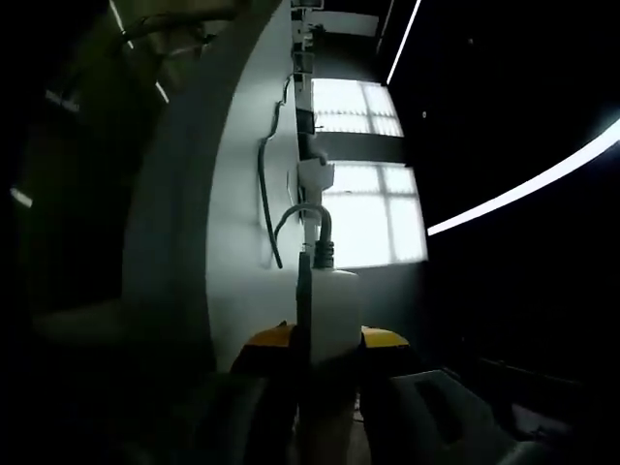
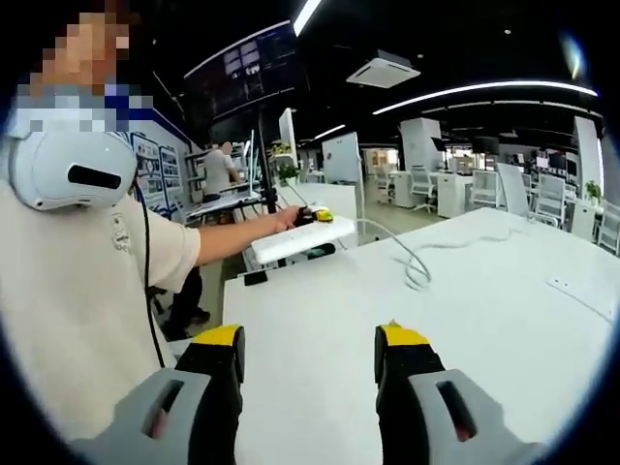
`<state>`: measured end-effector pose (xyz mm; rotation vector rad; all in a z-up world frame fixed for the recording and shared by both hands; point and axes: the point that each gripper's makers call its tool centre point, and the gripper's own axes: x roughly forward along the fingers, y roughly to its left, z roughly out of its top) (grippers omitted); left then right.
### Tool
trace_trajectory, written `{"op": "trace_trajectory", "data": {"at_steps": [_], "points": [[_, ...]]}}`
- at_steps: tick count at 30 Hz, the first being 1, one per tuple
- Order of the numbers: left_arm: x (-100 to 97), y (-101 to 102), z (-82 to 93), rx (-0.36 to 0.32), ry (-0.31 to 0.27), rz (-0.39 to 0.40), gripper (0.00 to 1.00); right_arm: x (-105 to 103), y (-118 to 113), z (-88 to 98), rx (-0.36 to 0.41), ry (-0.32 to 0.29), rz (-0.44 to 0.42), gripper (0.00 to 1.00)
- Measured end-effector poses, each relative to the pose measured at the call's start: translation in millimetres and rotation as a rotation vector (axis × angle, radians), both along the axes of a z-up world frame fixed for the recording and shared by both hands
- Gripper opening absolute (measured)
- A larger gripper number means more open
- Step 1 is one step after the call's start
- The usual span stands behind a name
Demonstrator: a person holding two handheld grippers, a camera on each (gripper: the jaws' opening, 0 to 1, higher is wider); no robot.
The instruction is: Pick up the power strip scattered on the table, fix it on the side mounting bracket of the table, and press the switch
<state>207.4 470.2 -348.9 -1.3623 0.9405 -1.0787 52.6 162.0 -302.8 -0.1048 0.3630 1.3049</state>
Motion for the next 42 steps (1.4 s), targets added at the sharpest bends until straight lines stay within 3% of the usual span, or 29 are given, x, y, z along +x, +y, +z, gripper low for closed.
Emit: {"op": "trace_trajectory", "data": {"at_steps": [12, 23, 30, 42], "points": [[-7.7, 17.0, -12.0, -0.021, 0.012, -0.002, 0.26, 6.1, 5.0, -3.7, -0.004, 0.010, -0.013, 0.50], [5.0, 42.7, -27.9, -0.007, 0.021, 0.014, 0.26, 8.9, 9.2, -3.7, 0.001, 0.011, -0.010, 0.50], [3.6, 38.5, -33.6, 0.007, 0.026, 0.010, 0.26, 5.7, 12.8, -2.2, -0.026, -0.004, 0.011, 0.50], [4.7, 39.6, -44.5, -0.033, 0.028, 0.026, 0.26, 5.0, 14.0, -3.6, -0.040, -0.001, 0.012, 0.50]]}}
